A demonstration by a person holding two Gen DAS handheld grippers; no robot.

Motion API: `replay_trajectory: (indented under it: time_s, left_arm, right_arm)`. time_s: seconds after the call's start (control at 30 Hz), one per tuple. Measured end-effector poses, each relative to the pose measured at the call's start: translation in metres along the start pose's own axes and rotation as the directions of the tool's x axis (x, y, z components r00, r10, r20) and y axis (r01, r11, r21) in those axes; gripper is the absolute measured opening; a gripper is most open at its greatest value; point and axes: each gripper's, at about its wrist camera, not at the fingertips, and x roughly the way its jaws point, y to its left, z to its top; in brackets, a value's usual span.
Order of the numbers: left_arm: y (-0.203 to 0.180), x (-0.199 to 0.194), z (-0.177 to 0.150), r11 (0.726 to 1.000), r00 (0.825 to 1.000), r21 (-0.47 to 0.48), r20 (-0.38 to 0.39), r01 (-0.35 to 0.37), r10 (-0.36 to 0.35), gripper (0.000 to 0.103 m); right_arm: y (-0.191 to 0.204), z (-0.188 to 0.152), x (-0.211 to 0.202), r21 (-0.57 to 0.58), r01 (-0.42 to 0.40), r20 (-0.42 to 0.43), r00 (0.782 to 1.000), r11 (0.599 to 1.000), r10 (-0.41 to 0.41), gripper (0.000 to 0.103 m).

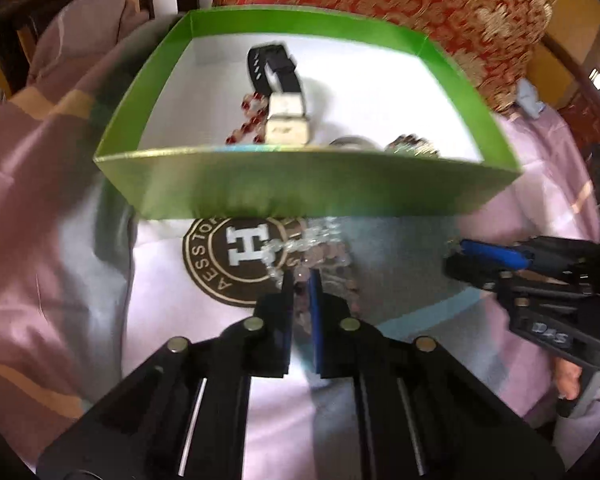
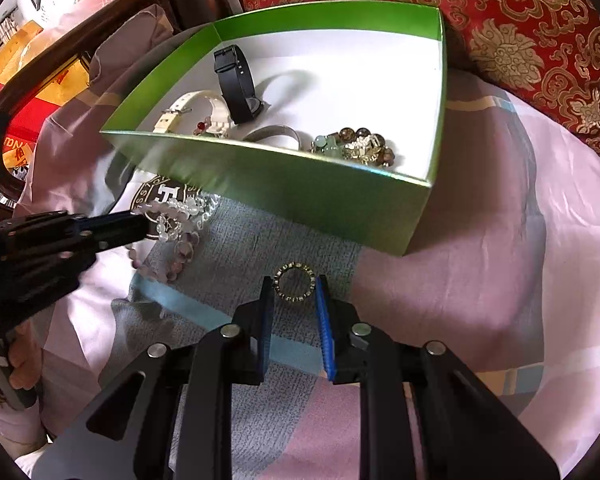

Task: Organize jewelry
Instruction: 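Lift the pink bracelet with the left gripper while the right gripper lifts the beaded ring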

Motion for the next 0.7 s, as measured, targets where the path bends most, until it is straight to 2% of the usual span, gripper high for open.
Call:
replay_trajectory:
  time_s: [0.3, 0.7]
  left_arm:
    - [-0.004, -0.057, -0.001, 1.000, 0.995, 0.014, 0.095, 0.022, -0.023, 0.007]
    - [0.001, -0.036, -0.002, 1.000, 0.998, -0.018, 0.055, 0.020, -0.019, 0.007]
  right_arm:
    - [0.006, 0.001, -0.018, -0.019, -0.015, 0.045, 0.999, 1.000, 0.016, 0.021]
    - [0.009, 0.000, -0.020, -0.025, -0.012, 0.046, 0.999, 1.000, 0.013, 0.021]
